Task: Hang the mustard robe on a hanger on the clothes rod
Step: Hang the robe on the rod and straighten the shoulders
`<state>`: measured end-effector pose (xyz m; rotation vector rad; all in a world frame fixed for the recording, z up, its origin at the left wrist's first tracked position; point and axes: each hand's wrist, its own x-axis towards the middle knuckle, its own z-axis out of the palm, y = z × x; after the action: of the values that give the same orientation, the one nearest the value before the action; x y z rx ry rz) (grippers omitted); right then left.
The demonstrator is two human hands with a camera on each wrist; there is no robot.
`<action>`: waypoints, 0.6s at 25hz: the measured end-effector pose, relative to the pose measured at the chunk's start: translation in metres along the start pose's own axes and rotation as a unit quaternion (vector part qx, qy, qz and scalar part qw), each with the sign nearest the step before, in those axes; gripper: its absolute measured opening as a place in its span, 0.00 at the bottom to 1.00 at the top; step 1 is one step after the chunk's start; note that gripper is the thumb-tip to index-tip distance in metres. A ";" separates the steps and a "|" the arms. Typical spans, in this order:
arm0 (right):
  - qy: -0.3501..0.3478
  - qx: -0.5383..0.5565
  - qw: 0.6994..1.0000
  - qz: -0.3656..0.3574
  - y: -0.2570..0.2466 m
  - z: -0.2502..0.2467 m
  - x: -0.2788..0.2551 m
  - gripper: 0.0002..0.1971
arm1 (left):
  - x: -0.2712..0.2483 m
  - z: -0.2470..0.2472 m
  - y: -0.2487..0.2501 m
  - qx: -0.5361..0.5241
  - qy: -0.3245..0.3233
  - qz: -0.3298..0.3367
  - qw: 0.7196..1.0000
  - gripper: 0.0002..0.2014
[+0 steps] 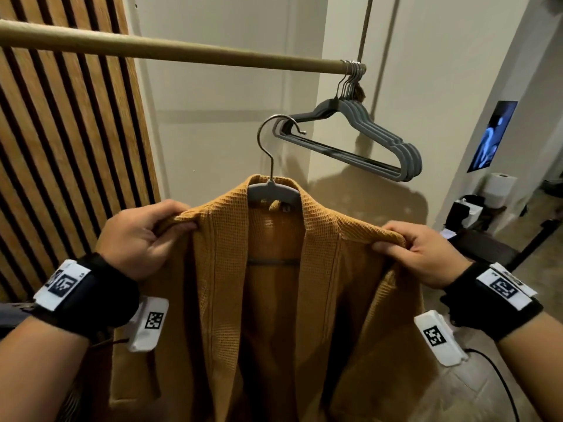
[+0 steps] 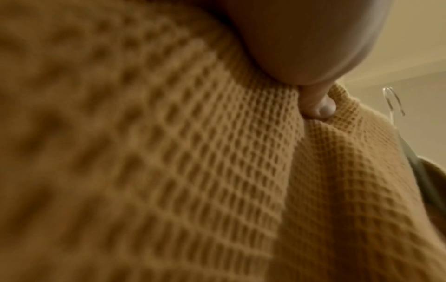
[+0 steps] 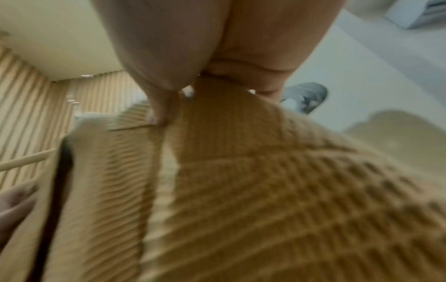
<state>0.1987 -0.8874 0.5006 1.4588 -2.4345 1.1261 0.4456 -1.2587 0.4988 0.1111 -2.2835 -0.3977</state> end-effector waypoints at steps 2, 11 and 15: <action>-0.005 0.052 0.998 0.034 0.015 -0.012 -0.001 0.12 | 0.010 -0.007 0.000 -0.012 0.006 0.014 1.000 0.15; -0.015 -0.046 0.995 0.083 0.031 -0.052 0.012 0.20 | 0.075 -0.007 0.010 -0.065 0.004 0.024 0.998 0.14; 0.051 -0.027 0.998 0.011 0.005 -0.043 0.014 0.23 | 0.081 0.011 0.017 -0.132 0.001 -0.008 0.991 0.04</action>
<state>0.1749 -0.8694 0.5350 1.3299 -2.3974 1.1024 0.3836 -1.2564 0.5544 -0.0051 -2.2072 -0.7029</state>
